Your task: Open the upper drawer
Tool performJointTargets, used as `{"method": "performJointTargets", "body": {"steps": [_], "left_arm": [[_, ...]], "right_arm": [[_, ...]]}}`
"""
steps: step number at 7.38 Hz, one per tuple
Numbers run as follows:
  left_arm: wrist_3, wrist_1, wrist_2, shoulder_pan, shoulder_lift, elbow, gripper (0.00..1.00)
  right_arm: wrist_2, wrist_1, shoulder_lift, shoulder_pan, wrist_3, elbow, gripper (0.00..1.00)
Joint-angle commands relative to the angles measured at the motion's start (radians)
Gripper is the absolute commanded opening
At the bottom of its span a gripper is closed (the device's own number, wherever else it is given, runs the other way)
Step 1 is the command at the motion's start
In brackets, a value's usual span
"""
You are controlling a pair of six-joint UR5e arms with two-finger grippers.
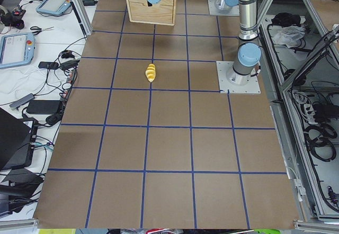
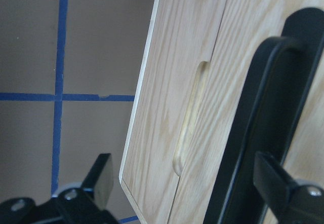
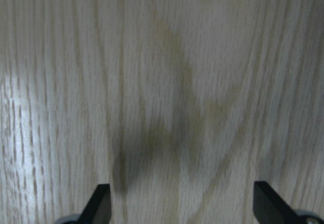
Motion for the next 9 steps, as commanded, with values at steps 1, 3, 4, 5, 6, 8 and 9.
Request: {"method": "performJointTargets", "body": {"steps": [1,3,4,5,6,8,9], "left_arm": [[0.083,0.003,0.0,-0.001,-0.003,-0.001,1.0],[0.082,0.005,0.0,-0.001,-0.004,-0.002,1.0],[0.084,0.005,0.0,-0.002,-0.006,-0.002,1.0],[0.085,0.005,0.001,-0.002,-0.007,-0.011,1.0],[0.084,0.02,0.001,-0.002,-0.007,-0.012,1.0],[0.07,0.064,0.0,-0.002,-0.016,-0.03,1.0],[0.079,0.064,-0.002,-0.004,-0.019,-0.031,1.0]], "right_arm": [[0.0,0.0,0.0,0.001,0.0,0.0,1.0],[0.0,0.0,0.0,-0.001,0.0,0.0,1.0],[0.0,0.0,0.0,0.001,0.0,0.0,1.0],[0.0,0.0,0.0,-0.001,-0.002,0.0,1.0],[0.0,0.0,0.0,0.001,0.0,0.001,1.0],[0.0,0.0,0.0,0.001,0.0,0.0,1.0],[0.0,0.0,0.0,-0.001,0.0,0.0,1.0]]}}
